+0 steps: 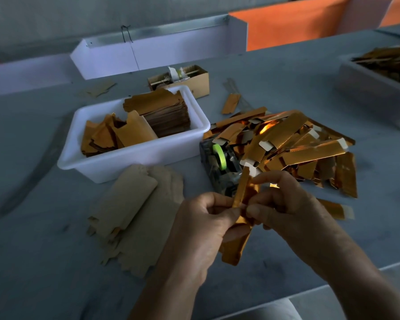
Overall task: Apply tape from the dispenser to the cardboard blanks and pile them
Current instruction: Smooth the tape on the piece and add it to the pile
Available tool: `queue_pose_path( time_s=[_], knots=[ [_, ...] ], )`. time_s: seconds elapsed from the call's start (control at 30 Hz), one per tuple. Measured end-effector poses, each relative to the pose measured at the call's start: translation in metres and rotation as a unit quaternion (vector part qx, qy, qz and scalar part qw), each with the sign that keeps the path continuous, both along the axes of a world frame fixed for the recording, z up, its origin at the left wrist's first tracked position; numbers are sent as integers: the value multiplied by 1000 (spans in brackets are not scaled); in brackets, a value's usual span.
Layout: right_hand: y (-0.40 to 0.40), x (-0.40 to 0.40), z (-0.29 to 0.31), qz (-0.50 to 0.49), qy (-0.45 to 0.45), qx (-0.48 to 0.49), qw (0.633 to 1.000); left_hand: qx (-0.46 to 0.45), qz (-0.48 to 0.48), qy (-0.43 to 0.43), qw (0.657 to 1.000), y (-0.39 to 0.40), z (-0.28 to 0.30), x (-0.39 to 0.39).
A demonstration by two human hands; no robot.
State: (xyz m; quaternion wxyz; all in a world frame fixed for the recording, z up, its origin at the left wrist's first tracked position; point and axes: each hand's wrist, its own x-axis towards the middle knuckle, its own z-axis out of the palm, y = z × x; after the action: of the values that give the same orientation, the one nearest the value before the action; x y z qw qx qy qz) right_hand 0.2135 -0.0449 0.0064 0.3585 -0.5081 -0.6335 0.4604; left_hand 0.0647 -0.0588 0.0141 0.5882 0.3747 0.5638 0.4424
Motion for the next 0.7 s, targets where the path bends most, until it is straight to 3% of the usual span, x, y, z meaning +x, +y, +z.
queue_pose_path(
  time_s=[0.33, 0.57, 0.7],
  knots=[
    [0, -5, -2, -37, -54, 22, 998, -11, -48, -8, 999, -3, 1, -3],
    [-1, -12, -4, -48, -90, 45, 994, 6, 32, 27, 999, -4, -9, 3],
    [-1, -15, -5, -74, -140, 60, 985, 52, 66, 96, 992, -6, -11, 9]
  ],
)
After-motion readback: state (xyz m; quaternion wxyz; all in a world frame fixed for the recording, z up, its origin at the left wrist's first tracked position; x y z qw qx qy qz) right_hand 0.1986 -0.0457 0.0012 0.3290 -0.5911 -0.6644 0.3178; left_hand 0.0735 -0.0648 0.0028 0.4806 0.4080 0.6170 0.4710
